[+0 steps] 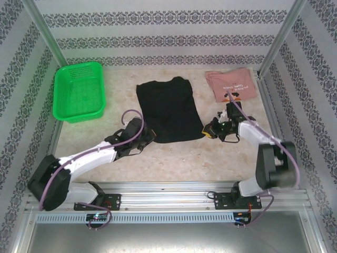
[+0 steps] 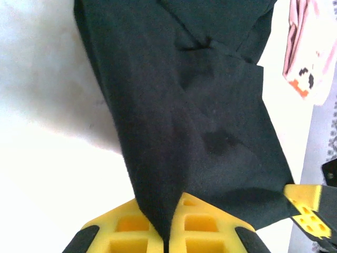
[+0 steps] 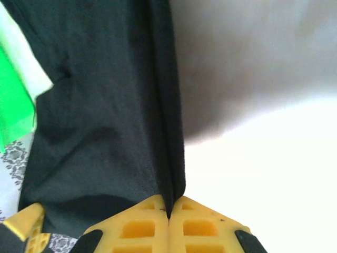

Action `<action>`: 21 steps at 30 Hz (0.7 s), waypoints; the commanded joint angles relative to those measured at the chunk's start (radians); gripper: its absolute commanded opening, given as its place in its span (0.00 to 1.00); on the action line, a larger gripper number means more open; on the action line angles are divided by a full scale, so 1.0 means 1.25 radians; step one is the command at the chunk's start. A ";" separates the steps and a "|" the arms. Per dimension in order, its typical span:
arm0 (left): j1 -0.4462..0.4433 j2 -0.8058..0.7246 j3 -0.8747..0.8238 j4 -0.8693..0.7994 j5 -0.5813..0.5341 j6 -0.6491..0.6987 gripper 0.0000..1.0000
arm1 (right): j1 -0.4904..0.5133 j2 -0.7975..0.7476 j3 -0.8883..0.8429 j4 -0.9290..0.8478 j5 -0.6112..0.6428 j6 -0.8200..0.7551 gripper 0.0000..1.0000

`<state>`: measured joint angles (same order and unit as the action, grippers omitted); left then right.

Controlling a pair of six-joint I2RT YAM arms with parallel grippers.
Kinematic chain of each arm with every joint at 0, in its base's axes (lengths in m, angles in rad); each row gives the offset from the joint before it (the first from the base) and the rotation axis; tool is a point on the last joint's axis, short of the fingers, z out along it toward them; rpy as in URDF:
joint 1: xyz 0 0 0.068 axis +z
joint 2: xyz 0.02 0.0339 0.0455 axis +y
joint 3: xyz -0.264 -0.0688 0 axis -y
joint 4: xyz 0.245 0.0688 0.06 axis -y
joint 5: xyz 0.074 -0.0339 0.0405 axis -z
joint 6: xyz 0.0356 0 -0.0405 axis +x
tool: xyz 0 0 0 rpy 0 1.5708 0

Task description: Fold and stack the t-shirts

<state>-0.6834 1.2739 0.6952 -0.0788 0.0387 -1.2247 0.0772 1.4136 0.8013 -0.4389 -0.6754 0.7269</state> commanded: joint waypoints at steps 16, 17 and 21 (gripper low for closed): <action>-0.220 -0.285 0.020 -0.429 -0.221 -0.176 0.00 | 0.171 -0.393 -0.062 -0.247 0.085 0.184 0.00; -0.200 -0.291 0.035 -0.432 -0.217 -0.164 0.00 | 0.169 -0.370 -0.026 -0.252 0.092 0.171 0.00; -0.108 -0.281 0.101 -0.422 -0.174 -0.086 0.00 | 0.165 -0.254 0.102 -0.255 0.081 0.120 0.00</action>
<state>-0.8833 0.9234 0.7605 -0.5545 -0.1661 -1.4029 0.2855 1.0290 0.8360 -0.7433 -0.5911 0.9348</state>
